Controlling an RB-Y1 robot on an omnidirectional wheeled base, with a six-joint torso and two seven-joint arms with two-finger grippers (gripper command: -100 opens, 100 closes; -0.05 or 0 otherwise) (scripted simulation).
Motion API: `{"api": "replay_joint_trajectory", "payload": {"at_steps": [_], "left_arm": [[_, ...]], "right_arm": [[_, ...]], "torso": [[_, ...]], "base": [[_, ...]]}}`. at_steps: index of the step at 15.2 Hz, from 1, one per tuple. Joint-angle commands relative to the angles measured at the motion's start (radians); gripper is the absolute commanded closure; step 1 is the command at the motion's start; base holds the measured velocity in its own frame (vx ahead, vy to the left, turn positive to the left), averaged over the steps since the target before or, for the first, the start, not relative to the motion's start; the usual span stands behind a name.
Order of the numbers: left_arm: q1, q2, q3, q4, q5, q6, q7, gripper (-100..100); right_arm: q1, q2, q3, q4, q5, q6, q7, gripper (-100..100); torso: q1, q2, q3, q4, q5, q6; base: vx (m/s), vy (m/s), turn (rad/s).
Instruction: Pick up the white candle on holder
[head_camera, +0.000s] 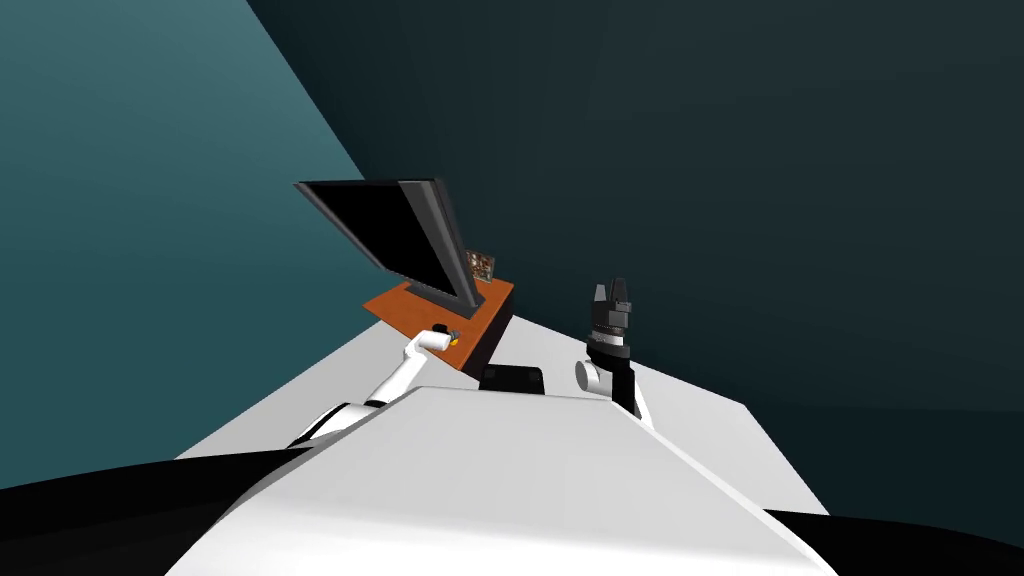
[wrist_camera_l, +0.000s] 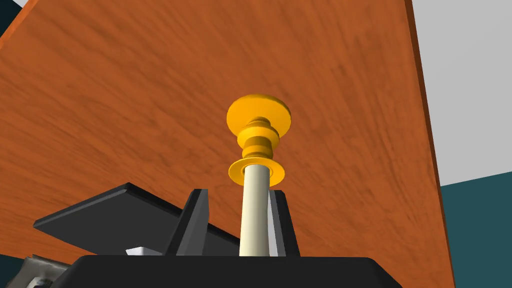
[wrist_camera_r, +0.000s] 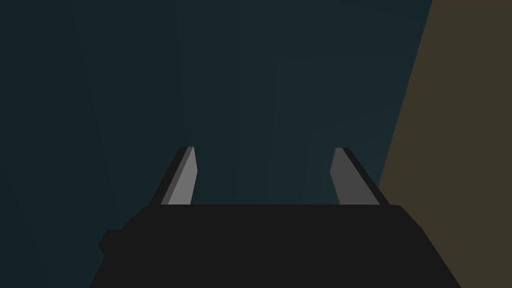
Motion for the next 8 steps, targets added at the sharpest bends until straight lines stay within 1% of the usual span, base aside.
{"api": "replay_joint_trajectory", "payload": {"at_steps": [1,3,4,7,8], "left_arm": [[0.0,0.0,0.0,0.0,0.0,0.0,0.0,100],[0.0,-0.001,-0.001,0.0,0.0,0.0,0.0,100],[0.003,0.005,0.004,-0.035,0.007,0.029,-0.008,100],[0.003,0.014,0.009,-0.066,0.02,0.06,-0.021,100],[0.002,0.01,0.007,-0.054,0.015,0.046,-0.015,100]], "right_arm": [[0.0,0.0,0.0,0.0,0.0,0.0,0.0,0],[0.0,0.0,0.0,0.0,0.0,0.0,0.0,0],[0.0,0.0,0.0,0.0,0.0,0.0,0.0,0],[0.0,0.0,0.0,0.0,0.0,0.0,0.0,0],[0.0,0.0,0.0,0.0,0.0,0.0,0.0,0]], "torso": [[0.0,0.0,0.0,0.0,0.0,0.0],[-0.001,0.0,0.0,0.0,-0.001,-0.001],[0.0,0.0,0.0,0.0,0.0,-0.001],[-0.002,0.002,0.001,0.0,-0.001,-0.002],[-0.002,0.003,0.001,0.0,-0.001,-0.001]], "base": [[0.001,-0.006,-0.011],[0.001,-0.003,-0.011],[-0.012,-0.008,0.087],[-0.027,-0.029,0.077],[-0.016,-0.018,0.018]]}}
